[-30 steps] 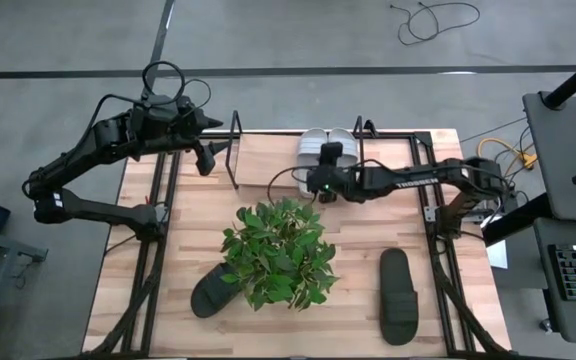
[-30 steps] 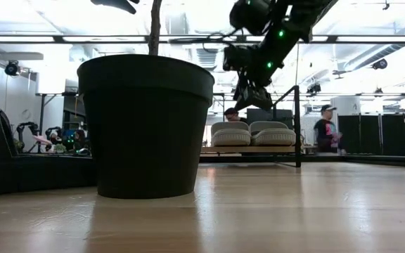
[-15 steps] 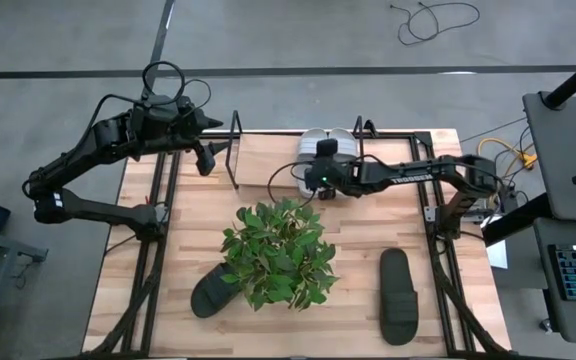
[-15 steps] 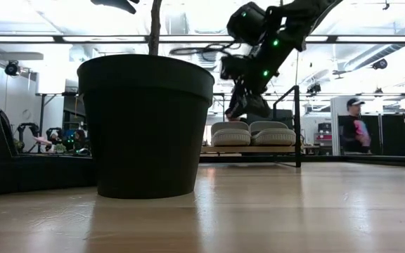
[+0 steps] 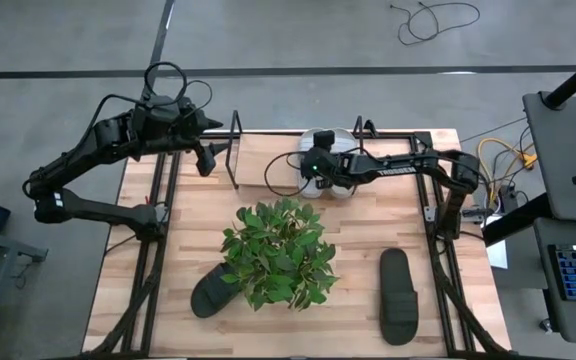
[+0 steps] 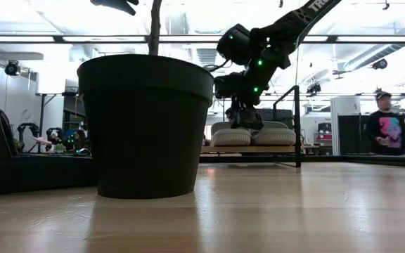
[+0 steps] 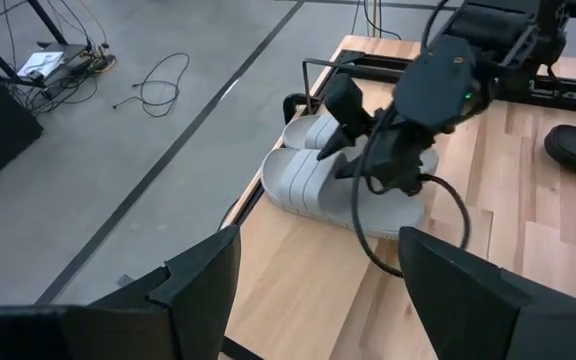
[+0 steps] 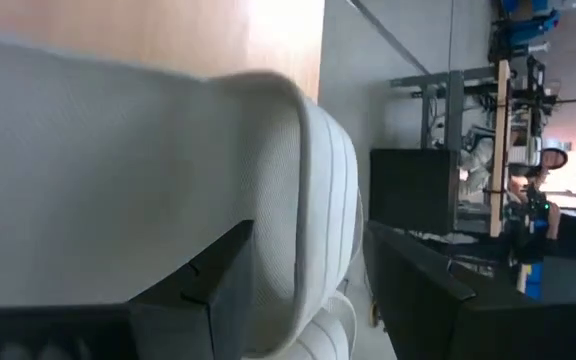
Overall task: Pick and place slides into the shelf
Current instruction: Put the gray slide on the shelf
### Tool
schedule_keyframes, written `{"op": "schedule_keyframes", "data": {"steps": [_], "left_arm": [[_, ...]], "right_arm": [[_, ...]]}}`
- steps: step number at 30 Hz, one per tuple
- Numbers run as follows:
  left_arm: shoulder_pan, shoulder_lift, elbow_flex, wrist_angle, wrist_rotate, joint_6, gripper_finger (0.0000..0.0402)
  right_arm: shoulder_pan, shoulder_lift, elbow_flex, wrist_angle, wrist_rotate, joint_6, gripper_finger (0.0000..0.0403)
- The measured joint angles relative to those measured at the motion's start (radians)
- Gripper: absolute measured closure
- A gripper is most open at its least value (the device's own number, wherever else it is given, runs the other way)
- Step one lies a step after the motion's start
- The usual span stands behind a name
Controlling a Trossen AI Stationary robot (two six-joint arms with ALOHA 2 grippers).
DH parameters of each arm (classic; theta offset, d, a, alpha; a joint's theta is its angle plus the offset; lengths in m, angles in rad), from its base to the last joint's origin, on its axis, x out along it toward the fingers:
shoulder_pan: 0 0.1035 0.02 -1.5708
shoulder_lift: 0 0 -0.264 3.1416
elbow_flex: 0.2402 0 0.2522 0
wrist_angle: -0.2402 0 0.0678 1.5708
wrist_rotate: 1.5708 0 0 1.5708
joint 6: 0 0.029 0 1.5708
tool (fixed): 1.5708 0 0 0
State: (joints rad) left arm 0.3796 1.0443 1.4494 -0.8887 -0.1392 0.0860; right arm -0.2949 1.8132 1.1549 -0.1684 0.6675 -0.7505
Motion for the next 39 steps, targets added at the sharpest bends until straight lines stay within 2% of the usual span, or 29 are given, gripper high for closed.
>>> {"op": "schedule_keyframes", "data": {"steps": [4, 7, 17, 39], "left_arm": [[0.0, 0.001, 0.0, -0.021, 0.0, 0.0, 0.0146], [0.0, 0.002, 0.0, -0.021, 0.0, 0.0, 0.0146], [0.0, 0.002, -0.001, -0.02, 0.0, 0.005, 0.0146], [0.0, 0.002, -0.002, -0.02, 0.0, 0.006, 0.0146]], "right_arm": [[-0.013, 0.004, 0.0, -0.002, 0.015, -0.002, 0.0227], [-0.016, 0.005, 0.0, -0.002, 0.016, -0.004, 0.0243], [-0.018, 0.005, -0.001, -0.053, 0.015, -0.011, 0.0384], [-0.01, -0.002, -0.001, -0.09, 0.101, -0.067, 0.039]]}}
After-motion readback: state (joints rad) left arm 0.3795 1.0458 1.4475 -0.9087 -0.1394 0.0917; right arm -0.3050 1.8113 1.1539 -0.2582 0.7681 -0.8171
